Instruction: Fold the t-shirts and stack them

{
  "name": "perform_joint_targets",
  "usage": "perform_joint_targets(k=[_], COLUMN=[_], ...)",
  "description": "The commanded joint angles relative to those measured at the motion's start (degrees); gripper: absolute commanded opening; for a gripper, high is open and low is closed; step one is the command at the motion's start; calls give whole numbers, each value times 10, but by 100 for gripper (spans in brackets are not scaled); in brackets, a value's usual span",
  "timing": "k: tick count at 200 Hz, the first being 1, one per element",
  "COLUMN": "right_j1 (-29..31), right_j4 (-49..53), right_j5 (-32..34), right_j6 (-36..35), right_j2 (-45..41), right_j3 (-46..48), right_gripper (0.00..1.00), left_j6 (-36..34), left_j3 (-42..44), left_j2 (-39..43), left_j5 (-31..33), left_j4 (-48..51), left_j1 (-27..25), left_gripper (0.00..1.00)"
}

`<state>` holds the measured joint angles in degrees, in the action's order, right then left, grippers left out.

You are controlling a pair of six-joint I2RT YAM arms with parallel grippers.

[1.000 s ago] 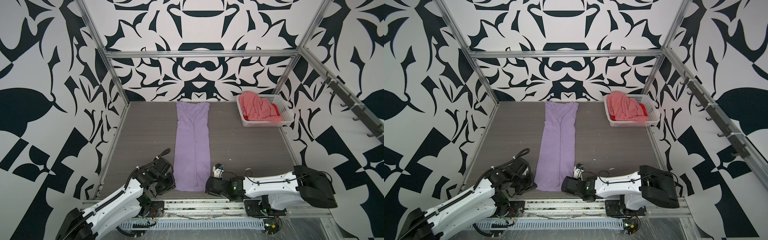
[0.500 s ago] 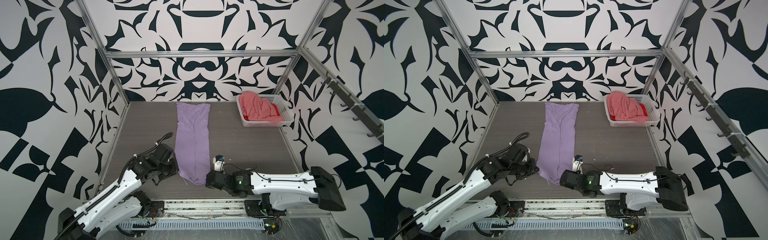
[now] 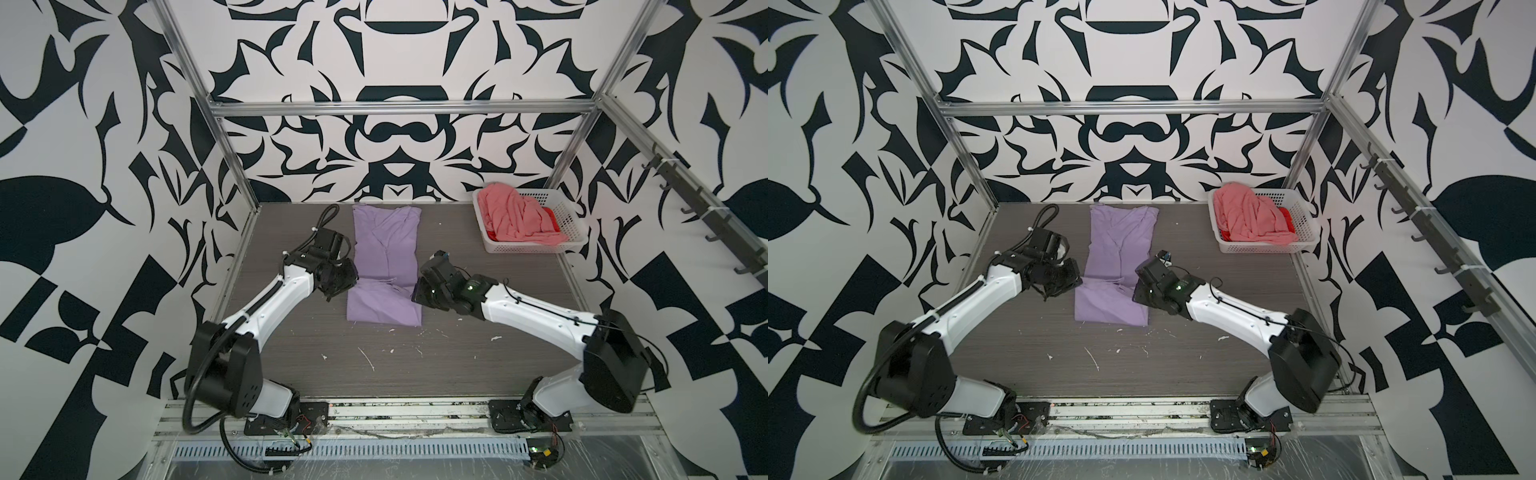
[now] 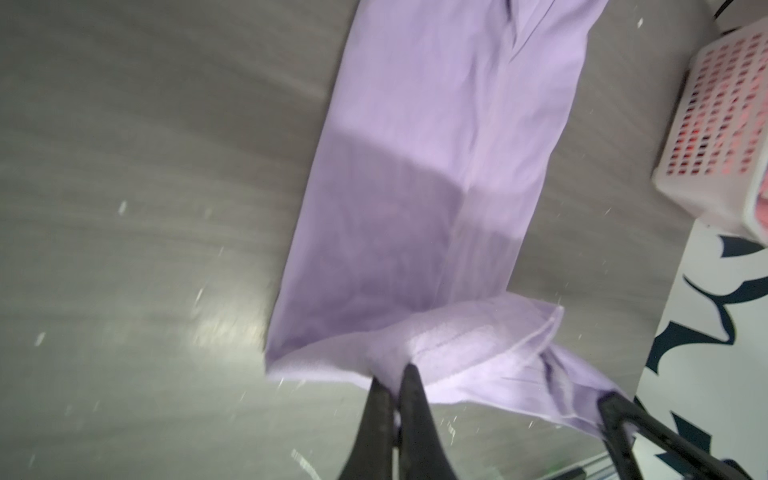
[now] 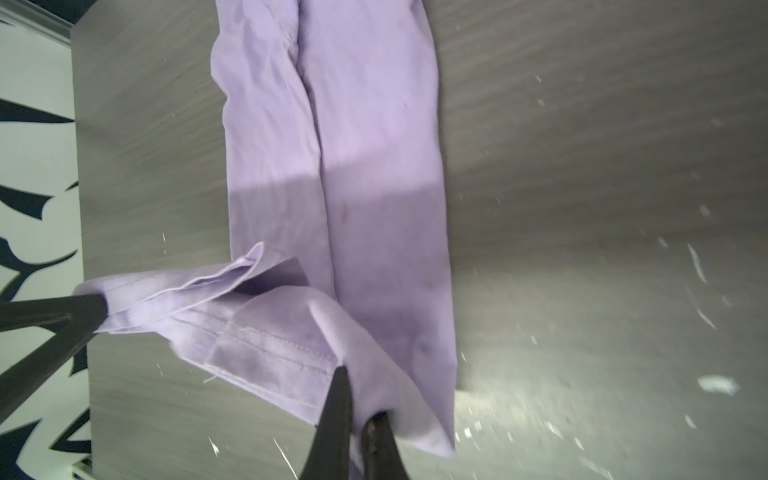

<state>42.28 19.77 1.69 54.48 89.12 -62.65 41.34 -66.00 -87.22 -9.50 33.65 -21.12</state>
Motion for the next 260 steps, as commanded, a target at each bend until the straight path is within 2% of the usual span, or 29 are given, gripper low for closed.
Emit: perform_joint_targets(k=[1, 35, 65, 135, 151, 161, 173, 179, 182, 186, 201, 230, 260], right_j1=[-40, -85, -111, -149, -154, -159, -167, -172, -174, -177, -185, -189, -186], right_j4=[0, 9, 10, 10, 12, 14, 11, 8, 6, 4, 4, 15, 9], right_j5=[-65, -114, -143, -184, -179, -170, -164, -164, -163, -161, -156, -146, -152], right_j6=[-55, -81, -83, -88, -85, -79, -70, -68, -67, -67, -76, -98, -89], right_j2=[39, 138, 209, 278, 285, 286, 286, 285, 284, 283, 276, 255, 225], right_j3=[-58, -143, -203, -286, -304, -309, -312, -314, -315, -316, -328, -336, -270], right_gripper=[0, 0, 0, 0, 0, 10, 28, 33, 40, 43, 49, 50, 50], left_j6=[-30, -31, -31, -5, 2, 7, 11, 13, 13, 15, 24, 41, 24], left_j3=[-49, -126, -174, -238, -251, -261, -278, -288, -292, -298, -311, -298, -246], left_j2=[-61, -160, -220, -298, -311, -319, -329, -335, -337, -340, -345, -322, -274], left_j5=[-41, -87, -101, -142, -153, -159, -167, -171, -174, -179, -188, -192, -180], left_j4=[-36, -54, -52, -61, -67, -71, -71, -72, -71, -72, -78, -100, -88], left_j1=[23, 55, 74, 108, 114, 118, 124, 127, 128, 131, 141, 163, 166], left_gripper=[0, 0, 0, 0, 21, 29, 38, 40, 40, 41, 43, 45, 49])
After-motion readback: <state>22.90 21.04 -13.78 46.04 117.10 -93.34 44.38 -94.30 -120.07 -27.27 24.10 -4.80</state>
